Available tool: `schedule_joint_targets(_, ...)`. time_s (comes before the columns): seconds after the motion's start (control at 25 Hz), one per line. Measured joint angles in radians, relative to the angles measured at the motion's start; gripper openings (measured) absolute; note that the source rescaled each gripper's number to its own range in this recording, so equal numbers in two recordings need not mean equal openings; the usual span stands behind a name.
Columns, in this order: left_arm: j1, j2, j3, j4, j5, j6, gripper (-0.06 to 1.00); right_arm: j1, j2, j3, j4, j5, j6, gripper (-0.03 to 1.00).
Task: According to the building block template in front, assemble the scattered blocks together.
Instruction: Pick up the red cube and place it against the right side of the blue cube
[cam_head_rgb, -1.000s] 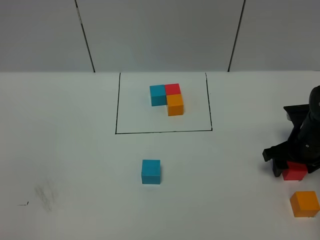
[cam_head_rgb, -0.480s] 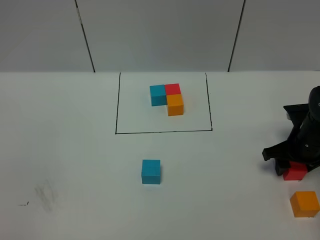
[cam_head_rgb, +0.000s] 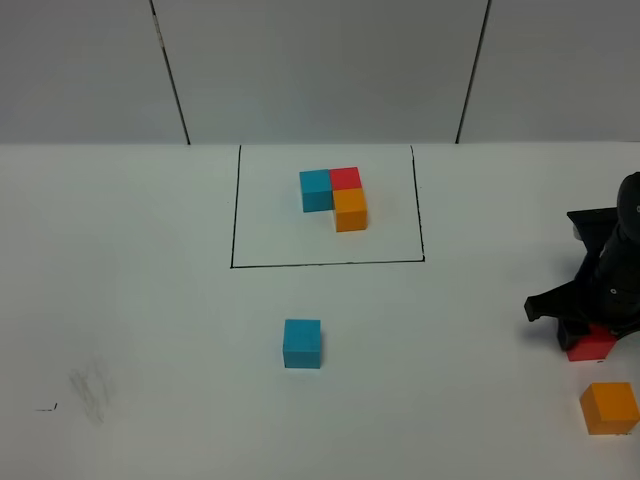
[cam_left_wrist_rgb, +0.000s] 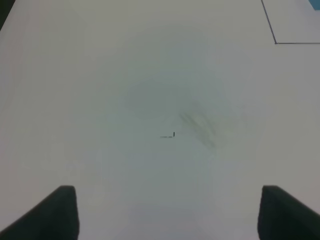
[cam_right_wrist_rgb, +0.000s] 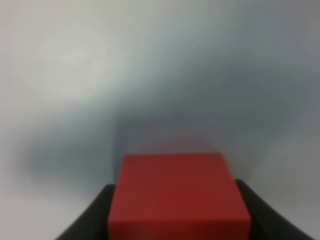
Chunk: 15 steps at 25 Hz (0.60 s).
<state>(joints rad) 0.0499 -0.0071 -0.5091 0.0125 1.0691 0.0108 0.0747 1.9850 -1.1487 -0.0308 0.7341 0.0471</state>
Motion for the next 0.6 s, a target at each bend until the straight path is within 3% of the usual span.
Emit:
schedule_joint_targets(0.36, 0.0, 0.0, 0.0, 0.0, 0.0, 0.0, 0.84, 0.0, 0.0, 0.0, 0.0, 0.001, 0.0, 0.0)
schedule_joint_targets(0.6, 0.0, 0.0, 0.0, 0.0, 0.0, 0.0, 0.84, 0.0, 0.0, 0.0, 0.015, 0.057, 0.0, 0.0)
